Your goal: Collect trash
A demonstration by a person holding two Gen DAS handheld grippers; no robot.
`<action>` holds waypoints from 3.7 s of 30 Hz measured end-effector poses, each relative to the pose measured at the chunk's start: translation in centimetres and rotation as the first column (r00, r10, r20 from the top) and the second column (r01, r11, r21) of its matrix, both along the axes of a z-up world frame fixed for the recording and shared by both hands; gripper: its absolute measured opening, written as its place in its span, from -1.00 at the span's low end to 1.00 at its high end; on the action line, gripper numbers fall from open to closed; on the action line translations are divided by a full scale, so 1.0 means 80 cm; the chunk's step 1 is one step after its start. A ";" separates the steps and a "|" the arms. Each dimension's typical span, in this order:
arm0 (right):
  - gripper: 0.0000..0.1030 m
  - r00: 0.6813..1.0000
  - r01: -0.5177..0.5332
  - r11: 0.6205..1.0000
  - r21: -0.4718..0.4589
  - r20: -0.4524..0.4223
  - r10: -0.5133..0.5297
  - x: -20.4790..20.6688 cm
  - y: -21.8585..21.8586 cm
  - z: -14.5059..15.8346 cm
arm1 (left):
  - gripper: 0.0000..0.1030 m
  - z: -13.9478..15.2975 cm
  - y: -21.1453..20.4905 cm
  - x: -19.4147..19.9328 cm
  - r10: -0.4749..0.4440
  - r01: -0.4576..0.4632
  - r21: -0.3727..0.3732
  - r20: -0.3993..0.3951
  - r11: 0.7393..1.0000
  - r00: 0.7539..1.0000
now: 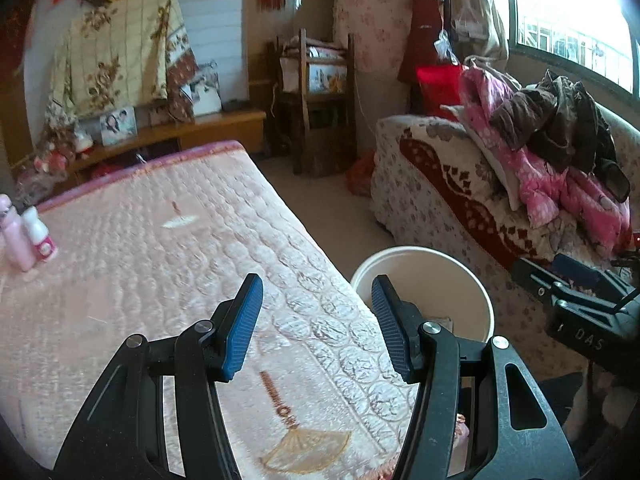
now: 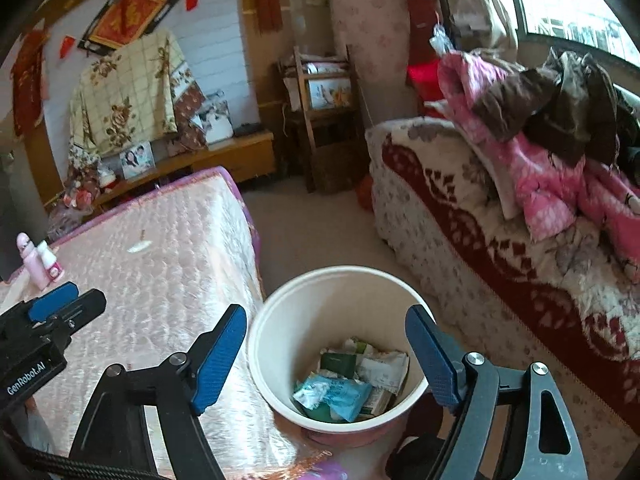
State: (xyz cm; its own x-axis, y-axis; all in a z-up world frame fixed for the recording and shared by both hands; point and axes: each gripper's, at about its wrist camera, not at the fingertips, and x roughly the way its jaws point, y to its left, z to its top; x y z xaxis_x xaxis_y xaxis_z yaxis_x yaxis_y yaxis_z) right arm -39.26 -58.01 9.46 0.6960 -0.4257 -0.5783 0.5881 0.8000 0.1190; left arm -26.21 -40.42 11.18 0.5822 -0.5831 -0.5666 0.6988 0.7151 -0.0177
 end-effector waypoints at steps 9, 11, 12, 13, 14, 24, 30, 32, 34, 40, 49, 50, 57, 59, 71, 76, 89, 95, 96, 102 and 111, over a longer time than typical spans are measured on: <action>0.61 0.998 -0.024 0.999 -0.035 0.061 0.026 -0.014 0.030 0.029 | 0.07 0.019 0.025 -0.015 0.030 -0.029 -0.028 0.047 0.999 0.998; 0.61 0.997 -0.013 0.999 -0.052 0.076 0.017 -0.019 0.034 0.033 | 0.07 0.021 0.027 -0.018 0.035 -0.033 -0.031 0.054 0.999 0.998; 0.62 0.996 -0.006 0.998 -0.060 0.084 0.011 -0.020 0.037 0.036 | 0.07 0.022 0.029 -0.019 0.038 -0.036 -0.035 0.056 0.999 0.998; 0.69 0.996 -0.003 0.998 -0.062 0.088 0.009 -0.022 0.039 0.037 | 0.07 0.023 0.031 -0.019 0.041 -0.038 -0.041 0.056 0.998 0.998; 0.74 0.995 -0.002 0.998 -0.062 0.096 0.008 -0.023 0.040 0.039 | 0.07 0.025 0.033 -0.020 0.044 -0.041 -0.046 0.057 0.998 0.997; 0.80 0.994 -0.001 0.997 -0.071 0.109 0.009 -0.023 0.050 0.043 | 0.07 0.034 0.036 -0.027 0.053 -0.048 -0.062 0.080 0.997 0.995; 0.80 0.994 0.004 0.997 -0.075 0.105 0.004 -0.025 0.051 0.043 | 0.07 0.034 0.034 -0.027 0.050 -0.045 -0.064 0.075 0.997 0.996; 0.80 0.995 0.003 0.997 -0.075 0.101 0.005 -0.023 0.051 0.043 | 0.07 0.035 0.033 -0.028 0.050 -0.046 -0.063 0.074 0.997 0.996; 0.80 0.995 0.001 0.997 -0.075 0.096 0.006 -0.023 0.051 0.042 | 0.07 0.035 0.034 -0.028 0.051 -0.046 -0.064 0.075 0.997 0.996; 0.80 0.996 -0.005 0.997 -0.073 0.086 0.011 -0.019 0.053 0.044 | 0.07 0.034 0.034 -0.026 0.056 -0.051 -0.067 0.070 0.996 0.996; 0.80 0.997 -0.014 0.997 -0.070 0.078 0.020 -0.015 0.053 0.045 | 0.07 0.032 0.036 -0.024 0.055 -0.051 -0.063 0.067 0.997 0.996; 0.80 0.997 -0.016 0.997 -0.070 0.076 0.021 -0.014 0.054 0.044 | 0.07 0.031 0.036 -0.024 0.055 -0.051 -0.062 0.066 0.997 0.996; 0.80 0.997 -0.016 0.997 -0.069 0.075 0.021 -0.013 0.053 0.044 | 0.07 0.030 0.038 -0.024 0.055 -0.051 -0.063 0.065 0.997 0.996; 0.80 0.997 -0.016 0.998 -0.068 0.075 0.021 -0.013 0.053 0.044 | 0.07 0.030 0.037 -0.024 0.054 -0.050 -0.062 0.064 0.997 0.996; 0.80 0.998 -0.014 0.998 -0.066 0.062 0.018 -0.014 0.047 0.035 | 0.07 0.024 0.031 -0.027 0.046 -0.044 -0.056 0.046 0.997 0.998; 0.80 0.998 -0.010 0.998 -0.062 0.058 0.014 -0.015 0.045 0.034 | 0.07 0.024 0.031 -0.027 0.047 -0.044 -0.057 0.047 0.997 0.998; 0.80 0.998 -0.007 0.998 -0.065 0.057 0.011 -0.015 0.044 0.035 | 0.07 0.021 0.029 -0.027 0.052 -0.050 -0.061 0.041 0.997 0.998; 0.80 0.998 -0.010 0.998 -0.066 0.055 0.013 -0.014 0.045 0.034 | 0.07 0.020 0.029 -0.027 0.053 -0.050 -0.060 0.040 0.997 0.998; 0.80 0.998 -0.009 0.998 -0.067 0.054 0.013 -0.014 0.045 0.035 | 0.07 0.020 0.029 -0.027 0.053 -0.051 -0.060 0.040 0.997 0.998; 0.80 0.998 -0.009 0.998 -0.066 0.054 0.013 -0.014 0.044 0.035 | 0.07 0.020 0.029 -0.027 0.052 -0.050 -0.061 0.038 0.997 0.998; 0.80 0.999 -0.011 0.998 -0.067 0.046 0.014 -0.014 0.041 0.035 | 0.07 0.018 0.031 -0.026 0.051 -0.049 -0.060 0.036 0.997 0.998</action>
